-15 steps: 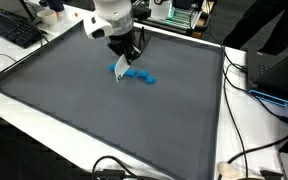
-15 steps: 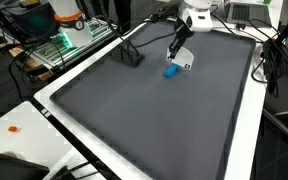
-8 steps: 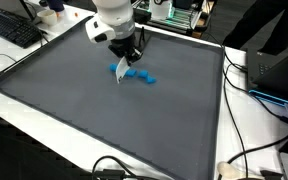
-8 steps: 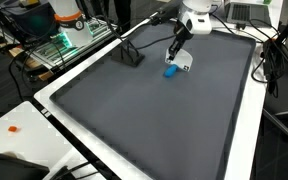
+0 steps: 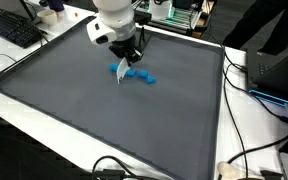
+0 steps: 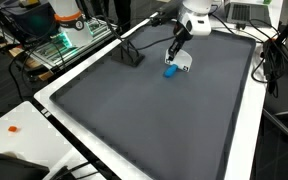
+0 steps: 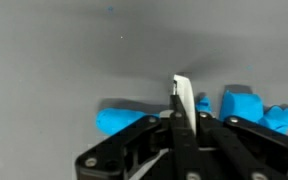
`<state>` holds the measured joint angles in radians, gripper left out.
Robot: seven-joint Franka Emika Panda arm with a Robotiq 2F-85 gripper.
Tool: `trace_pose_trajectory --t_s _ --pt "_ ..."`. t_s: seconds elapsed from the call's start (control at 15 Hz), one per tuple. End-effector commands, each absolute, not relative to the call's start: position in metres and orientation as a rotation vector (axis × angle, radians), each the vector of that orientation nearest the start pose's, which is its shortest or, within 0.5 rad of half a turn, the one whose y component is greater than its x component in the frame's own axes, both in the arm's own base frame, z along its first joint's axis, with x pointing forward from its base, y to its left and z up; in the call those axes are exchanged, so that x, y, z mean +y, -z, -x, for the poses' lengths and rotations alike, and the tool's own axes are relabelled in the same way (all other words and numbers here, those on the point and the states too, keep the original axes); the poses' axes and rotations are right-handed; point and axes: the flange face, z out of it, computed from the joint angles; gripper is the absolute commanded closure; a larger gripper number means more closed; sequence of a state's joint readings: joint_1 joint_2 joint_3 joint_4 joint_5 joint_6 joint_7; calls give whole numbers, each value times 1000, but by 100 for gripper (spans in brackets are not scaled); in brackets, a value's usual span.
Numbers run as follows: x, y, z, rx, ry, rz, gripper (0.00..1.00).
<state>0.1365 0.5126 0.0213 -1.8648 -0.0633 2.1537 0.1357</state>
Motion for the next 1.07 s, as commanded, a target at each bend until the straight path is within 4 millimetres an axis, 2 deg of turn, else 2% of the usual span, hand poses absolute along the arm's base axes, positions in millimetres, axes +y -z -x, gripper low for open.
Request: trace_pose_trajectory --t_s 0.0,0.67,0.87,1.0 --pt "96 -203 -599 -134 -400 3164 99" --pt "113 -217 -596 -171 -395 3055 99" --pt "111 -222 -599 -163 -366 3087 99" --pt "108 -232 -602 -159 -336 3100 99"
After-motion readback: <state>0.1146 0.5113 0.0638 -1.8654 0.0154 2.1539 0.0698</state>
